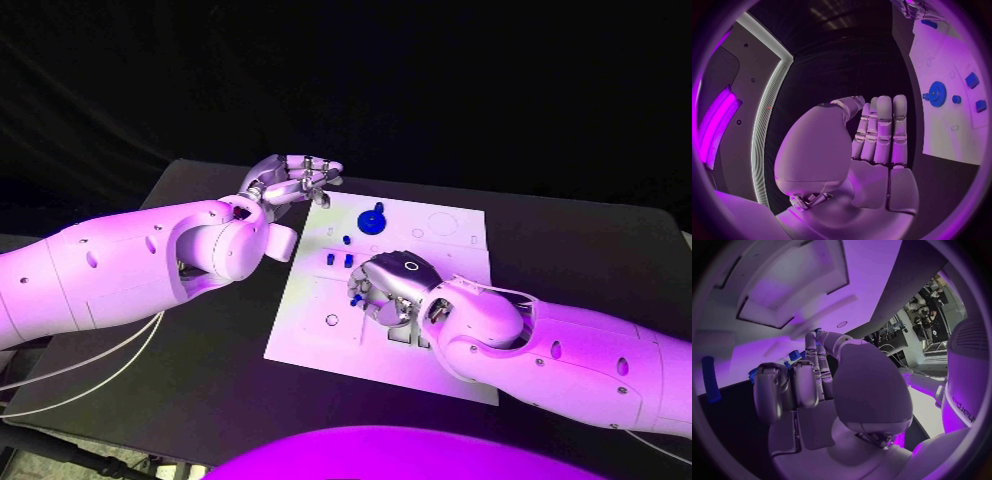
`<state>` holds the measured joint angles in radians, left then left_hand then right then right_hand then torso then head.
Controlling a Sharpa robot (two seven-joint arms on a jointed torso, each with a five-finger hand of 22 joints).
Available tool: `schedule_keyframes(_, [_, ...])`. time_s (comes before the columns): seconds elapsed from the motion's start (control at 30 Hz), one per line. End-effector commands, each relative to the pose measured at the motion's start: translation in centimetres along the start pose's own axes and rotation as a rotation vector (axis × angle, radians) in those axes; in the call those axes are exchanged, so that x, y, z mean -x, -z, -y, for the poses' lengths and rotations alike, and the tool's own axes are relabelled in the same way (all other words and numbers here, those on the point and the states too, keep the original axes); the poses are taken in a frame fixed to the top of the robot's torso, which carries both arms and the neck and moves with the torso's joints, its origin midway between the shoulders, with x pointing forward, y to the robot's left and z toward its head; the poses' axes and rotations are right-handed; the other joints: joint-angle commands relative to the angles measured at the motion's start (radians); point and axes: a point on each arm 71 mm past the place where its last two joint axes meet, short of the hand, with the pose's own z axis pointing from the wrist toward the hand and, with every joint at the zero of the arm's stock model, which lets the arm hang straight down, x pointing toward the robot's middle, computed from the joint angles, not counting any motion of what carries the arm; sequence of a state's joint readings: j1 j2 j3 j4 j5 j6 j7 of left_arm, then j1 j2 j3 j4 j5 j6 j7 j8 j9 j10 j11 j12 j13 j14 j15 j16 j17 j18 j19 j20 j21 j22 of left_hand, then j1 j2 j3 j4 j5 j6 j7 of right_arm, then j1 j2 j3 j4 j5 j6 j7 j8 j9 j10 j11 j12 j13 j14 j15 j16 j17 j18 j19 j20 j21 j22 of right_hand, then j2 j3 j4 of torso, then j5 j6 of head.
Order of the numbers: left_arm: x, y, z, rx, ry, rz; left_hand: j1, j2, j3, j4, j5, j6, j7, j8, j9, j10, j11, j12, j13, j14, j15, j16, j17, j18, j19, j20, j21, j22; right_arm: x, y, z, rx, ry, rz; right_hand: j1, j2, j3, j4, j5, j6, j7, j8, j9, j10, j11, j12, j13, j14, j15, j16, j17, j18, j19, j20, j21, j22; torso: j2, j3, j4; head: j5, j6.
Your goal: Assemble the parts on the task board
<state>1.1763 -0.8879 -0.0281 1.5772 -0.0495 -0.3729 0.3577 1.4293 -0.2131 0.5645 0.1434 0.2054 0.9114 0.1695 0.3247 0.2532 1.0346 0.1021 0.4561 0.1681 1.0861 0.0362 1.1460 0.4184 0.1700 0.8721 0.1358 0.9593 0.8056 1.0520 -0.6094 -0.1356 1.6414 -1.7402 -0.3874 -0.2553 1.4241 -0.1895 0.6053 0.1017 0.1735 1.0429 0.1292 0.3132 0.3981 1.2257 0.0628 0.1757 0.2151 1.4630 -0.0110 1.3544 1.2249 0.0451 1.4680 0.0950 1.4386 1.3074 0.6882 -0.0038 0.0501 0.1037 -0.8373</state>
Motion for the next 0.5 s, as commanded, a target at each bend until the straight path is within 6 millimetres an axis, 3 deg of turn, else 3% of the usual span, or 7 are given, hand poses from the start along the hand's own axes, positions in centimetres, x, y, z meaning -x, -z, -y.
schedule_keyframes(0.03, [-0.18,0.04,0.01,-0.006,0.000,-0.015,0.006,-0.001,0.000,-0.006,0.002,-0.002,0.003,0.000,0.000,-0.009,0.000,0.007,0.001,0.000,-0.003,-0.005,-0.001,0.013,0.005,-0.002,-0.006,0.000,-0.37,0.00,0.02,0.003,0.020,-0.030,0.000,0.006,0.000,-0.008,-0.003,0.007,-0.001,0.006,0.002,-0.001,-0.005,-0.006,0.001,0.034,-0.007,0.000,-0.001,-0.012,0.031,-0.007,0.000,0.196,0.001,-0.0003,0.0012,-0.001,-0.001])
schedule_keyframes(0.5, [-0.20,0.09,0.04,-0.006,-0.002,-0.016,0.006,-0.001,0.000,-0.006,0.002,-0.002,0.003,0.000,0.000,-0.009,0.000,0.007,0.001,0.000,-0.003,-0.005,-0.001,0.013,0.005,-0.002,-0.006,0.000,-1.01,-0.27,-0.31,0.015,0.033,-0.081,-0.003,0.006,-0.001,-0.010,-0.007,0.006,-0.001,0.007,0.003,0.000,-0.005,-0.008,0.000,0.034,-0.007,0.000,-0.001,-0.012,0.030,-0.007,-0.001,0.195,0.001,0.0001,0.0010,0.000,-0.006])
